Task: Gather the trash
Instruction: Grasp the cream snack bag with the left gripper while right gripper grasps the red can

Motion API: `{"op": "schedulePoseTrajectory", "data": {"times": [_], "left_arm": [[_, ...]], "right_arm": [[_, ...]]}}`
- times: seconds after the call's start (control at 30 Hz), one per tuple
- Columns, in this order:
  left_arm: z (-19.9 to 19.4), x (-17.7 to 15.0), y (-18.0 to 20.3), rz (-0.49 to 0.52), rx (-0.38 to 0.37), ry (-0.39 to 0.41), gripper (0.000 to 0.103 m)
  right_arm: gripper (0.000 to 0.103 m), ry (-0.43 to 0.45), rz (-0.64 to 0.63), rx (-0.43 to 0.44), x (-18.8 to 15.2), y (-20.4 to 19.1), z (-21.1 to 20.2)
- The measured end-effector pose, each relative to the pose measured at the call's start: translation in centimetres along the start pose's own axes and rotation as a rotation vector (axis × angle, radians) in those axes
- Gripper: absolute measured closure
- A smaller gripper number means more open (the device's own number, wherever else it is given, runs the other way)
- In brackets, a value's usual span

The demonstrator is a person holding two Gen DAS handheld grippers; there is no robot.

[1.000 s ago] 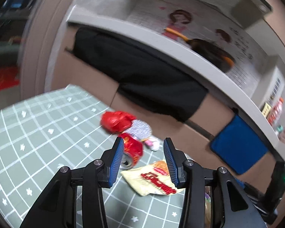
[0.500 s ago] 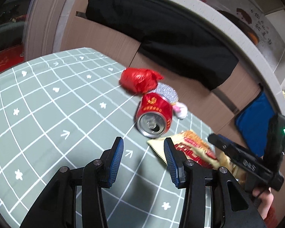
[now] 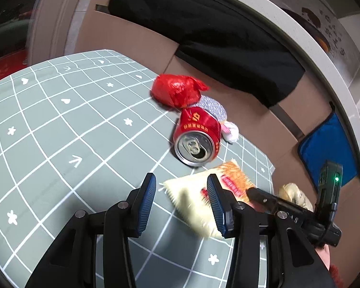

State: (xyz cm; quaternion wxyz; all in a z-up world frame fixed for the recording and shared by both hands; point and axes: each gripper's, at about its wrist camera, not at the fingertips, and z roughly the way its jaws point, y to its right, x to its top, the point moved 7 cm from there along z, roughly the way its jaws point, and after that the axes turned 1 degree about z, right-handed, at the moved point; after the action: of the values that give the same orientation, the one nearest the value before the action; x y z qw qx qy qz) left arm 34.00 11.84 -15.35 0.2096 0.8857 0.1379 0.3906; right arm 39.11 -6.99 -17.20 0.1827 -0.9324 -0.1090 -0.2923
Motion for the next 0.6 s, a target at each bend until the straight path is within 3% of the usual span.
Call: {"op": "schedulePoseTrajectory", "data": {"times": [0.17, 0.33, 0.37, 0.4, 0.43, 0.5, 0.6], "left_arm": [[-0.2, -0.4, 0.4, 0.012, -0.008, -0.012, 0.058], [-0.9, -1.0, 0.4, 0.015, 0.009, -0.017, 0.058], [-1.4, -0.9, 0.2, 0.005, 0.014, -0.003, 0.058], [-2.1, -0.7, 0.0, -0.012, 0.021, 0.022, 0.058], [-2.6, -0.6, -0.3, -0.024, 0.025, 0.040, 0.058], [-3.9, -0.5, -0.9, -0.053, 0.040, 0.081, 0.057], [-4.2, -0.8, -1.3, -0.056, 0.039, 0.073, 0.057]], "right_arm": [[0.091, -0.048, -0.089, 0.063, -2.5, -2.0, -0.7], [0.087, -0.064, -0.191, 0.118, -4.0, -4.4, -2.6], [0.079, -0.036, -0.216, 0.102, -3.5, -4.9, -3.3], [0.061, -0.014, -0.230, 0.087, -3.1, -5.1, -3.8], [0.055, 0.019, -0.243, 0.074, -2.3, -5.4, -4.3], [0.053, 0.086, -0.225, 0.107, -0.1, -6.2, -5.3], [0.052, 0.135, -0.146, 0.147, 3.1, -6.6, -5.2]]}}
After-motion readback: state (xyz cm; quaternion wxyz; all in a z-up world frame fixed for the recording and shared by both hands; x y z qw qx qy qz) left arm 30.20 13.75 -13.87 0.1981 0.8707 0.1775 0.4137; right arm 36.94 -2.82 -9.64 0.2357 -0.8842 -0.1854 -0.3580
